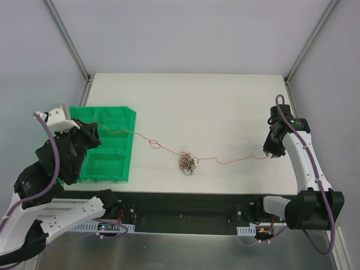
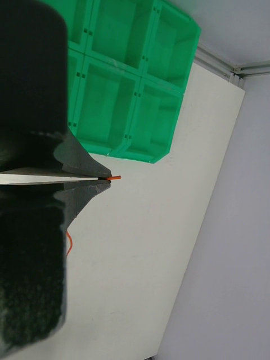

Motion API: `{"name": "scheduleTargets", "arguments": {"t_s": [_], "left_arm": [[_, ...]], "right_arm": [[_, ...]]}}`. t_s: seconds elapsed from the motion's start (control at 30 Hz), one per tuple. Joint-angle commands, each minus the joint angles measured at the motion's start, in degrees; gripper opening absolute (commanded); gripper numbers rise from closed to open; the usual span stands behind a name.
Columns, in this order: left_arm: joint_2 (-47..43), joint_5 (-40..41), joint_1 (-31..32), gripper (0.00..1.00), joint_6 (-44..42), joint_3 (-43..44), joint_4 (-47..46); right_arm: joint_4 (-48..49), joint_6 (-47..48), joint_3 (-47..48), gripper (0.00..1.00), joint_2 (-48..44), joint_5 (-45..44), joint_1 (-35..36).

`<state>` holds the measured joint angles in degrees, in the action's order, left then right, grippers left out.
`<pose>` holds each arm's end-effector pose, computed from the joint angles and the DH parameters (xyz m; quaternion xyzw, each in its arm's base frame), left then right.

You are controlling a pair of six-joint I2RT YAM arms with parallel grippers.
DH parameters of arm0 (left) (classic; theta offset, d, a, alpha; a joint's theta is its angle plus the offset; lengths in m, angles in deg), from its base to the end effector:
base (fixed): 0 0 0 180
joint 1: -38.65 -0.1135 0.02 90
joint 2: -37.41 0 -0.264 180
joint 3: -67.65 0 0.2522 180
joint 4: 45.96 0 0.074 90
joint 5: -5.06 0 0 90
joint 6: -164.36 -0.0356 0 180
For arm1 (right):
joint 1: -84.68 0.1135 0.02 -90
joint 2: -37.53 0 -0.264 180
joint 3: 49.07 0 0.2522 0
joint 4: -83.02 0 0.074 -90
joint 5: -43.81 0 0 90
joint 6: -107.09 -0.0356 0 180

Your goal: Untangle the cables

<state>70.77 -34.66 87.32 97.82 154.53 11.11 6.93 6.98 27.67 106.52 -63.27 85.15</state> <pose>0.0509 -0.0165 0.4555 -0.1400 0.7072 -0.1148 0.6834 0.2152 -0.0087 0.2936 0.1094 0.9655 -0.1281 0.1985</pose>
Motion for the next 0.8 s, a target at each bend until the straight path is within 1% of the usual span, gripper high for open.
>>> {"name": "scheduleTargets", "arguments": {"t_s": [0.0, 0.07, 0.13, 0.17, 0.23, 0.3, 0.37, 0.43, 0.47, 0.5, 0.57, 0.6, 0.63, 0.67, 0.73, 0.77], "left_arm": [[2.1, -3.2, -0.2, 0.00, 2.3, 0.4, -0.2], [3.3, -6.4, -0.2, 0.00, 4.5, 0.7, -0.2], [4.4, -9.8, -0.2, 0.00, 8.0, 0.9, -0.1], [5.1, -11.4, -0.1, 0.00, 9.7, 0.9, -0.2], [6.1, -14.1, -0.1, 0.00, 12.3, 0.9, -0.2], [7.1, -16.2, -0.1, 0.00, 14.1, 0.8, -0.2], [8.1, -18.0, -0.1, 0.00, 15.1, 0.8, -0.2], [8.8, -19.2, -0.2, 0.00, 15.8, 0.8, -0.2], [9.2, -19.8, -0.1, 0.00, 16.1, 0.8, -0.1], [9.4, -20.3, -0.2, 0.00, 16.3, 0.8, -0.1], [10.0, -21.4, -0.1, 0.00, 17.5, 0.6, -0.2], [10.1, -22.0, -0.2, 0.00, 18.4, 0.4, -0.2], [10.4, -22.6, -0.2, 0.00, 19.0, 0.4, -0.3], [10.9, -23.3, -0.2, 0.00, 19.4, 0.4, -0.4], [11.6, -24.6, -0.1, 0.00, 20.7, 0.4, -0.5], [12.0, -25.3, -0.1, 0.00, 21.1, 0.3, -0.7]], "right_arm": [[1.4, 7.4, -1.4, 0.38, 0.4, 12.4, -0.1], [1.9, 8.4, -1.4, 0.57, 0.5, 14.8, 3.9], [2.9, 8.5, -0.7, 0.68, -0.4, 14.1, 9.3], [3.8, 8.2, -0.1, 0.70, -1.1, 13.7, 12.4], [9.0, 7.7, -0.3, 0.73, -4.0, 19.4, 17.2], [18.4, 5.2, -2.6, 0.74, -7.0, 27.3, 22.0], [29.9, -0.3, -5.5, 0.74, -8.2, 36.3, 26.3], [43.0, -7.9, -8.0, 0.74, -5.6, 43.6, 30.0], [47.7, -11.6, -8.5, 0.72, -3.3, 46.8, 32.0], [50.3, -13.3, -7.4, 0.70, -0.6, 47.1, 34.2], [49.4, -12.8, -3.5, 0.69, 3.8, 45.0, 38.7], [47.3, -11.9, -1.0, 0.69, 5.7, 43.0, 40.1], [44.3, -11.5, 0.9, 0.69, 7.8, 41.4, 40.9], [42.9, -11.9, 2.0, 0.69, 9.7, 41.5, 41.0], [45.1, -13.6, 2.2, 0.69, 12.1, 44.1, 41.4], [48.3, -15.0, 1.3, 0.70, 12.9, 45.8, 42.2]]}}
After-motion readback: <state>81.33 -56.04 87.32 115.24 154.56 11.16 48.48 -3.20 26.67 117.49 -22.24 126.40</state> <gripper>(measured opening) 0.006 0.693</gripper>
